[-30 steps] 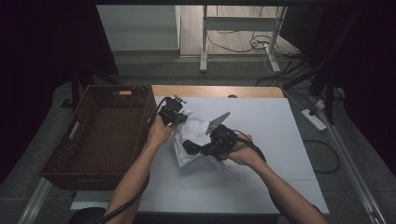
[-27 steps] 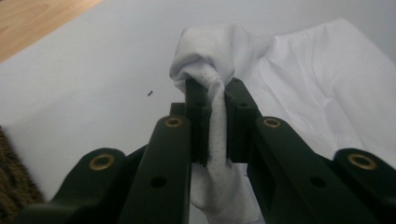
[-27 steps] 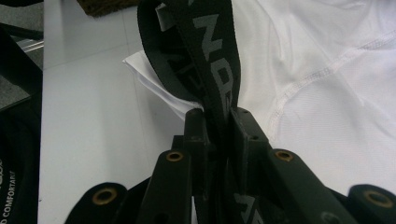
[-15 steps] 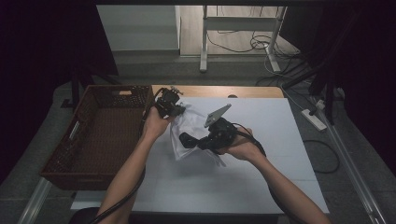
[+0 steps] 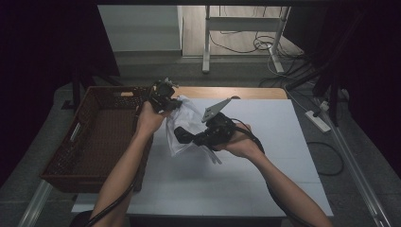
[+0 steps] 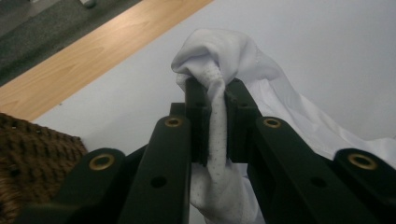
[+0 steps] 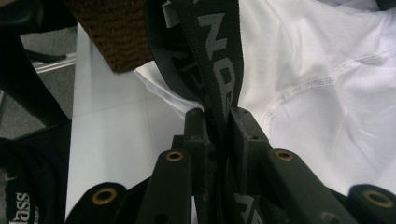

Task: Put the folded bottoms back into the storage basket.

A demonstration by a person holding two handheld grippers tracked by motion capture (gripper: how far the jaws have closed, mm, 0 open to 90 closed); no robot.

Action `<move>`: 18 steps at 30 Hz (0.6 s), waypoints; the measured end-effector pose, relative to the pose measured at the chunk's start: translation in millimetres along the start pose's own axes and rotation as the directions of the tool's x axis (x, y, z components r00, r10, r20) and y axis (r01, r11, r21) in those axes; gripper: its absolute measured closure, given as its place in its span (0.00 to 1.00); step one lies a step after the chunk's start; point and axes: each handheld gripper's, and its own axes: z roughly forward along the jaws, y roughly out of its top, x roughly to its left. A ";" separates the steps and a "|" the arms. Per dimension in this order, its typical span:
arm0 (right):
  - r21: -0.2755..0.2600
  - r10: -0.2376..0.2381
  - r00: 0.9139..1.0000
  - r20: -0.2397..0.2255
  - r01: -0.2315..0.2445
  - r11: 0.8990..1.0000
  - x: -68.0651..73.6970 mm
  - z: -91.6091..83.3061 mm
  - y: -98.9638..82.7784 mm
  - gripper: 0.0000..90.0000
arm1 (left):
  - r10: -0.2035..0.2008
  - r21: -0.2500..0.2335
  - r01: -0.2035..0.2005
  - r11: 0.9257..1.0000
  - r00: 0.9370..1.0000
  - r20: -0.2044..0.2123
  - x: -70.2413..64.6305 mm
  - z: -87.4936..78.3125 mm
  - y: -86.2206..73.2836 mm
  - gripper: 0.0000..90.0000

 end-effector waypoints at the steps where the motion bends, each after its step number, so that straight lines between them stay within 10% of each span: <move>1: -0.006 -0.001 1.000 -0.003 0.001 1.000 0.2 0.1 1.8 0.87 | 0.000 -0.002 0.000 1.000 1.000 -0.001 1.3 -2.0 0.0 0.91; 18: -0.047 -0.013 1.000 -0.020 0.013 0.999 2.2 6.5 30.4 0.87 | -0.013 -0.037 0.012 0.999 0.999 -0.040 20.5 -27.4 -2.4 0.91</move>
